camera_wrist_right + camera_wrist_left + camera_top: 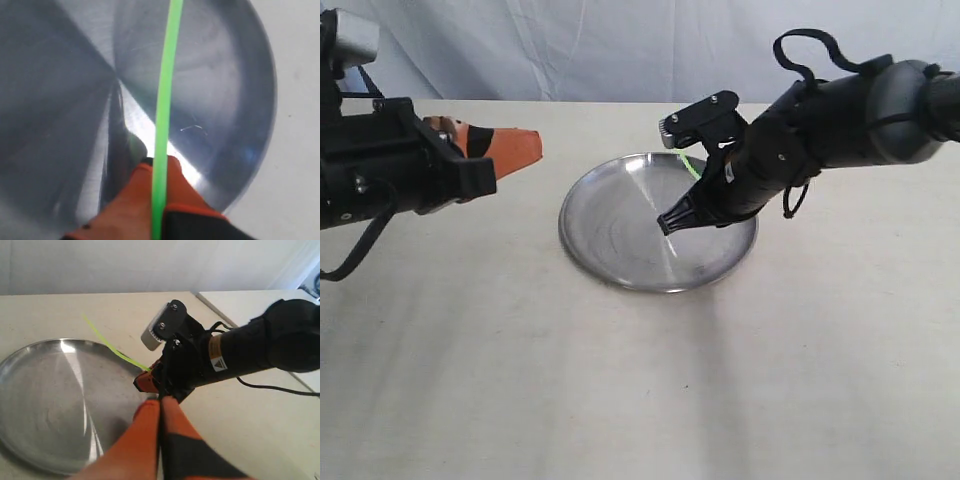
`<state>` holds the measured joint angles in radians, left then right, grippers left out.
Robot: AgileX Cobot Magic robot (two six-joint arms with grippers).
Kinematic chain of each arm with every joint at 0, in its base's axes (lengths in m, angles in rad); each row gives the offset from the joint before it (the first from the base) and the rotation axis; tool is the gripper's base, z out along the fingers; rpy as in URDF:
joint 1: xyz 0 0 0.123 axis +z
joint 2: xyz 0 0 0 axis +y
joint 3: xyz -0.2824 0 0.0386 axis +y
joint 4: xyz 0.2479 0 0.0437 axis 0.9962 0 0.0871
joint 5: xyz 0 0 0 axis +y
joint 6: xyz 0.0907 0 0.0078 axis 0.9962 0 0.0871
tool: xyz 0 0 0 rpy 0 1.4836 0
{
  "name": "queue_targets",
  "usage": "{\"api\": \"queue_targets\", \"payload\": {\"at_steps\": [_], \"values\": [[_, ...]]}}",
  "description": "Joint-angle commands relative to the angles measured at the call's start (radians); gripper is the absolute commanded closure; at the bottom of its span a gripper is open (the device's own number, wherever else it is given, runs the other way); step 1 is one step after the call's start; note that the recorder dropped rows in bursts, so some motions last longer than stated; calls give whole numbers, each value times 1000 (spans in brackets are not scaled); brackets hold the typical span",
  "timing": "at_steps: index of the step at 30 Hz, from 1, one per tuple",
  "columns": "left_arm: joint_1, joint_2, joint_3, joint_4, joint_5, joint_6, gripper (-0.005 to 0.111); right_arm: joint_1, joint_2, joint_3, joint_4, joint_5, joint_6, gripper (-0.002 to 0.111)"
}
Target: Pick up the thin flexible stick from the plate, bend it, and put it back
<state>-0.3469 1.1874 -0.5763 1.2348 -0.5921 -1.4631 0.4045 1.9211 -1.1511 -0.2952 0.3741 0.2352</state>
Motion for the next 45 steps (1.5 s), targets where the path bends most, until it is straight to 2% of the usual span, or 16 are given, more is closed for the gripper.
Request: {"api": "queue_targets", "payload": {"at_steps": [1, 9, 11, 12, 14, 15, 16, 18, 20, 21, 28, 34, 38, 43, 45], "values": [[5, -74, 0, 124, 67, -128, 106, -27, 102, -92, 95, -6, 4, 109], [5, -253, 0, 260, 240, -245, 106, -25, 180, -131, 144, 64, 4, 108], [5, -304, 0, 350, 286, -328, 106, -25, 180, -131, 144, 68, 4, 92], [5, -351, 0, 407, 305, -351, 107, -25, 180, -131, 144, 68, 4, 75], [5, -439, 0, 502, 332, -362, 107, -25, 176, -131, 144, 87, 4, 52], [5, -486, 0, 510, 357, -377, 107, -25, 167, -131, 138, 96, -9, 48], [5, -521, 11, 510, 381, -377, 107, -25, 157, -131, 136, 107, -20, 49], [5, -596, 42, 510, 402, -377, 107, -25, 121, -131, 133, 135, -24, 64], [5, -664, 77, 510, 389, -381, 107, -25, 58, -131, 118, 147, -27, 89], [5, -697, 91, 510, 381, -387, 107, -25, 17, -131, 118, 151, -27, 107], [5, -814, 98, 510, 385, -369, 107, -25, -196, -129, 118, 202, -27, 108], [5, -862, 120, 510, 423, -127, 107, -25, -468, -65, 116, 189, -27, 108], [5, -862, 177, 510, 550, -132, 107, -25, -684, 65, 105, 117, -27, 108], [5, -862, 250, 349, 666, -132, 107, -25, -943, 294, 105, -90, -57, 108], [5, -862, 265, 331, 690, -132, 107, -25, -1036, 393, 105, -170, -58, 108]]}}
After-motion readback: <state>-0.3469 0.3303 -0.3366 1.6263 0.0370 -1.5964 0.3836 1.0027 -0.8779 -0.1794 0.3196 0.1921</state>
